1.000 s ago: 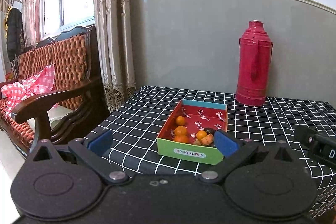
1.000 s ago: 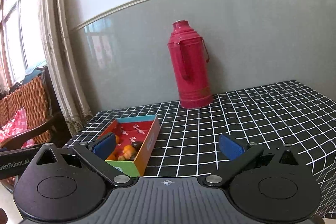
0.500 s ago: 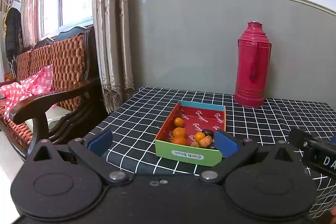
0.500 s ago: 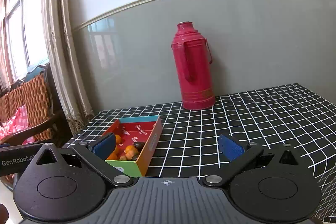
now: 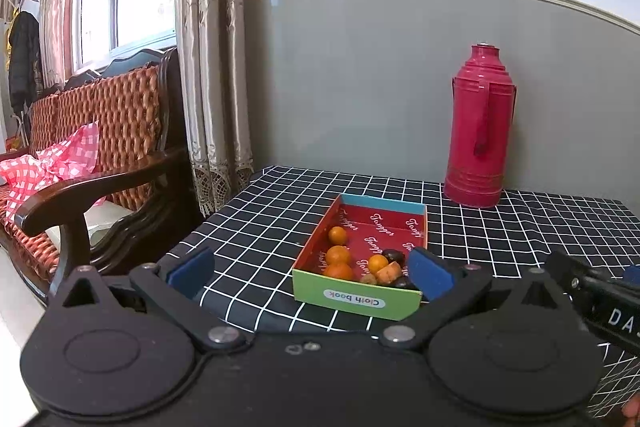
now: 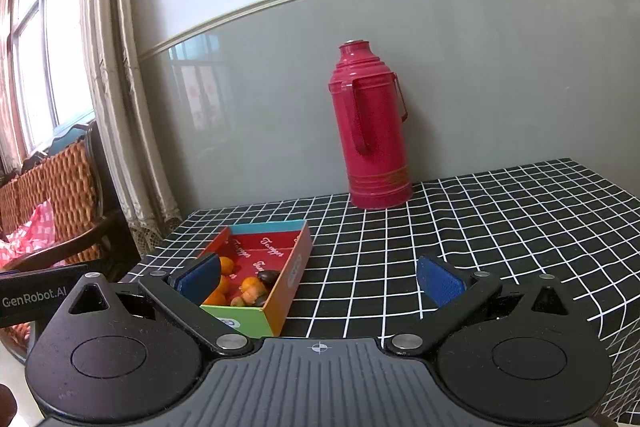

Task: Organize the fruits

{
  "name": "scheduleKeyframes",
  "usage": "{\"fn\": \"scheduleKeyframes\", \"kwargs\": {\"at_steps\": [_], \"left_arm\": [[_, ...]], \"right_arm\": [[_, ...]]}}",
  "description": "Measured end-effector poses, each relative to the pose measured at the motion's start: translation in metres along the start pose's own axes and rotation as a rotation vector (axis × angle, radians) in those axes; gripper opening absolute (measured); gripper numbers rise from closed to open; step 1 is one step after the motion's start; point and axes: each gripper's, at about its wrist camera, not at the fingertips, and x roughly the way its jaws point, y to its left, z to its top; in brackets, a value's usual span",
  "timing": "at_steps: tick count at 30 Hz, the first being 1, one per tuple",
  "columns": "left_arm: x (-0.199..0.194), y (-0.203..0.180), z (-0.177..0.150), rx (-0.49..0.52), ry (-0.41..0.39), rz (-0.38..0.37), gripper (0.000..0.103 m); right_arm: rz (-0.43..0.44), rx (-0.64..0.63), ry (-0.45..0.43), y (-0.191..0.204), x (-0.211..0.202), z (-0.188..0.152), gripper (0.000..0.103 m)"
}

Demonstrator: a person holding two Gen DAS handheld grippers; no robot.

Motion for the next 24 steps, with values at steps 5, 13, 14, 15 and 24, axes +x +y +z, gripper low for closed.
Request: {"fn": "scheduleKeyframes", "kwargs": {"at_steps": [5, 13, 14, 15, 24], "left_arm": [[0.0009, -0.0001, 0.0003, -0.001, 0.003, -0.002, 0.097], [0.0029, -0.0004, 0.0006, -0.004, 0.011, -0.001, 0.097], [0.003, -0.0005, 0.0005, -0.005, 0.012, -0.001, 0.097], [0.0034, -0.0007, 0.0004, -0.005, 0.013, -0.002, 0.097], [0.0037, -0.0035, -0.0013, -0.003, -0.01, -0.031, 0.097]], "right_arm": [[0.003, -0.004, 0.003, 0.0015, 0.0007, -0.0009, 0.103], [0.004, -0.009, 0.007, 0.0043, 0.0022, -0.0017, 0.103], [0.004, -0.009, 0.007, 0.0047, 0.0026, -0.0017, 0.103], [0.004, -0.009, 0.008, 0.0046, 0.0025, -0.0018, 0.103], [-0.001, -0.013, 0.013, 0.0041, 0.0064, -0.0031, 0.103]]}}
